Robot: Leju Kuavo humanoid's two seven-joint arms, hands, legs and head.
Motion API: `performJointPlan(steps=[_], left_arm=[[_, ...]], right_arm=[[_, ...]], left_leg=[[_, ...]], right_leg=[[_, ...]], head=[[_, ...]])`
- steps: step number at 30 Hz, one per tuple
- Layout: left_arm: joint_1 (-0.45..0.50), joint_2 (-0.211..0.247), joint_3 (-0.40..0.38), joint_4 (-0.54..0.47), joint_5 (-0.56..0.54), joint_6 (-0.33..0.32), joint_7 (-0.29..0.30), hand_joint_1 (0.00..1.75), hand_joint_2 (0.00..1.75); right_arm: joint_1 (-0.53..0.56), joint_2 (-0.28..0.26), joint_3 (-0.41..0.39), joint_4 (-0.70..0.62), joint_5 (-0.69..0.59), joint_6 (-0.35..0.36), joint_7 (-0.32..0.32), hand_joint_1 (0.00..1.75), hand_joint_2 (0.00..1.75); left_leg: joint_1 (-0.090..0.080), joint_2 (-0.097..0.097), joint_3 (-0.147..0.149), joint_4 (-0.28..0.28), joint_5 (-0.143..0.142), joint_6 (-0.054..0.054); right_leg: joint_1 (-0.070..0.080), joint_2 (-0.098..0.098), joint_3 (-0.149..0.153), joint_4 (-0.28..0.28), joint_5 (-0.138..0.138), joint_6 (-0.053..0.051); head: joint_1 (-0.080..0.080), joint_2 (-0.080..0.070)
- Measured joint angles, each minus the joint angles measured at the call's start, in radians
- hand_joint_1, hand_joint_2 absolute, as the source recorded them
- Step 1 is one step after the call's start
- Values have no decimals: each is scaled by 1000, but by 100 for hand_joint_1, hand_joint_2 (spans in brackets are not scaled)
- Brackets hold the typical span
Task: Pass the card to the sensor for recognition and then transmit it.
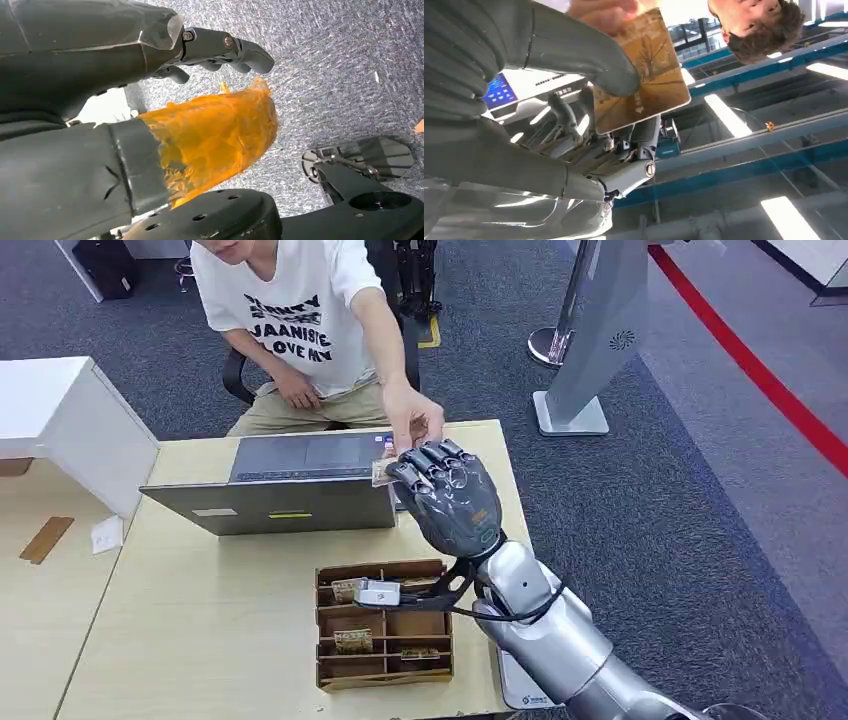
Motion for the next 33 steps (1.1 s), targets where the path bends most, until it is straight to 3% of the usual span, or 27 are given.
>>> performJointPlan(steps=[9,12,15,18,23,28,33], left_arm=[[1,0,0,0,9,3,-4,0,0],[1,0,0,0,17,7,-7,0,0],[4,0,0,0,26,10,-11,0,0],[6,0,1,0,44,16,-16,0,0],[15,2,5,0,73,29,-26,0,0],[26,2,22,0,92,39,-30,0,0],[32,3,34,0,99,43,-34,0,0]], right_arm=[[33,7,-2,0,-43,0,-24,175,175],[51,14,-3,-8,-177,22,-58,175,175],[80,31,-11,-37,-374,97,-85,175,175],[120,52,-26,-75,-582,250,-110,175,175],[172,89,-53,-118,-863,431,-113,175,175],[205,104,-90,-146,-1086,533,-93,175,175],[227,104,-124,-174,-1140,550,-88,175,175]], left_leg=[[0,0,0,0,0,0],[0,0,0,0,0,0],[0,0,0,0,0,0],[0,0,0,0,0,0],[0,0,-1,0,0,0],[0,0,-1,0,0,0],[0,0,-1,0,0,0]], right_leg=[[0,0,0,0,0,0],[0,0,0,0,0,0],[0,0,0,0,0,0],[0,0,0,0,0,0],[0,0,0,0,0,0],[0,0,0,0,0,0],[-1,0,0,0,0,0]], head=[[0,0],[0,0],[1,0],[0,0],[0,0],[0,0],[0,0]])
